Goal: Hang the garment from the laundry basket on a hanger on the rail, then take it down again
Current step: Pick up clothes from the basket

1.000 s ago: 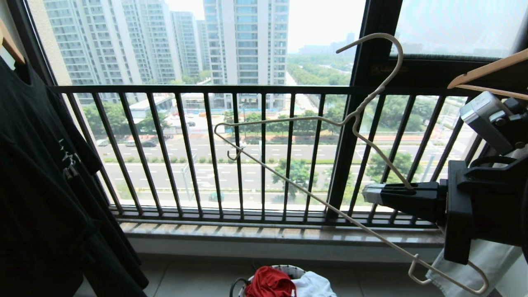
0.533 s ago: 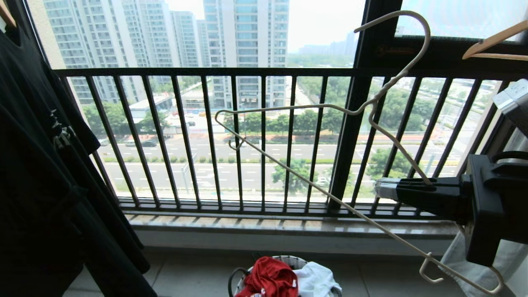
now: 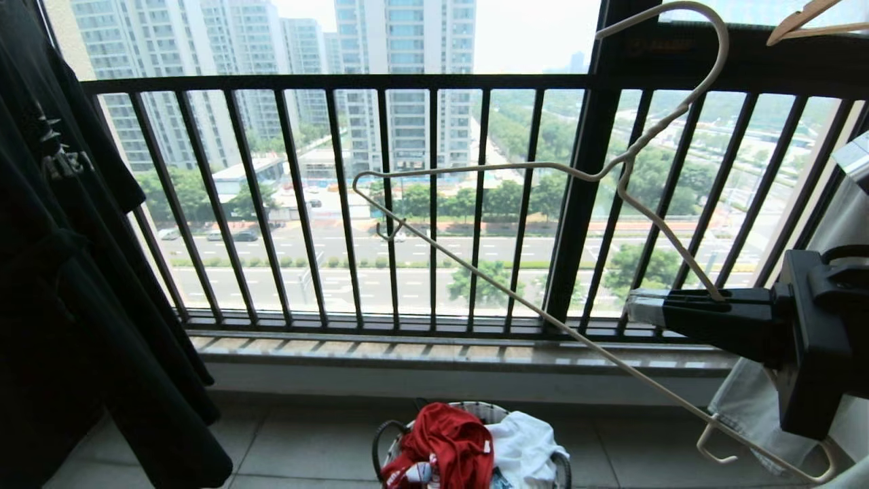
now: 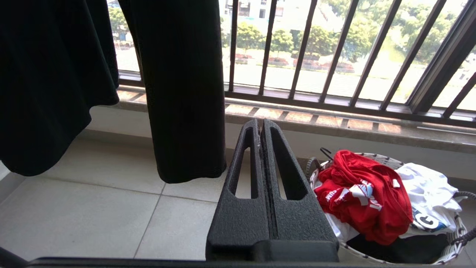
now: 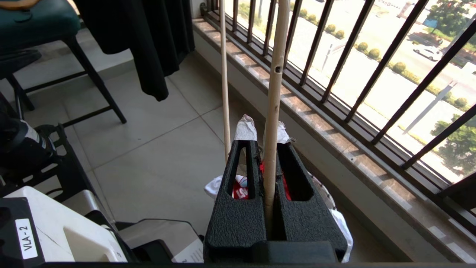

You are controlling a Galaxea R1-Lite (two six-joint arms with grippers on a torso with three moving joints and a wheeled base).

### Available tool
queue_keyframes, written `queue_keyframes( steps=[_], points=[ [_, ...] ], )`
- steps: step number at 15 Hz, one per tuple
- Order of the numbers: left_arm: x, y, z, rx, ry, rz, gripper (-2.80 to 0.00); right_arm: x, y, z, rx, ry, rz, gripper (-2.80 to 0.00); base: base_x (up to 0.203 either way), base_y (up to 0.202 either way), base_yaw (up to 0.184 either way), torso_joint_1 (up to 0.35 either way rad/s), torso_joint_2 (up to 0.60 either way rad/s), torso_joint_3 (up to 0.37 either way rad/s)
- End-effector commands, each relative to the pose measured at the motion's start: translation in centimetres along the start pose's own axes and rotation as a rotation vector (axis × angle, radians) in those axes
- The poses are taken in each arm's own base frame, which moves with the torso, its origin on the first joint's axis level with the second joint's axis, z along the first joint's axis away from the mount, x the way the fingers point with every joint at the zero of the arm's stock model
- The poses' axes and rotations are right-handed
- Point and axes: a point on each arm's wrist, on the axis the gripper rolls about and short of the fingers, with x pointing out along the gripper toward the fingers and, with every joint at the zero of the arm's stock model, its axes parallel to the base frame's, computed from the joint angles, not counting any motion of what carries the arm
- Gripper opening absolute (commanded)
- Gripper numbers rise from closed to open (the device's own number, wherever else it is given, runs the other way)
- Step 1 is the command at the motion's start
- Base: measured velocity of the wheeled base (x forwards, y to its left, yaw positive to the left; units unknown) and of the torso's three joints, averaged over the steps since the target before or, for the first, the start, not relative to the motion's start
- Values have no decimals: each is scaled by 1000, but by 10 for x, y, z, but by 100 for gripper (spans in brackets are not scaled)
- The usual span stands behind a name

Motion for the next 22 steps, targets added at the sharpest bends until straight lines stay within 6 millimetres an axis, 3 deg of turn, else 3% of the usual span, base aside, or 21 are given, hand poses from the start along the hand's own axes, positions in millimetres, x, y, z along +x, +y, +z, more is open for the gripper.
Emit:
queue_keyframes(
  steps=[1,12,22],
  points=[
    [0,0,0,-1,1,0,-280,-1,0,0,-2,-4,1,-280,0,0,0,-144,471,310],
    [0,0,0,-1,1,2,-280,-6,2,3,-3,-22,2,-280,0,0,0,-90,433,337],
    [0,0,0,-1,1,1,-280,-12,-1,9,-16,-71,-21,-280,0,0,0,-1,31,26]
  ],
)
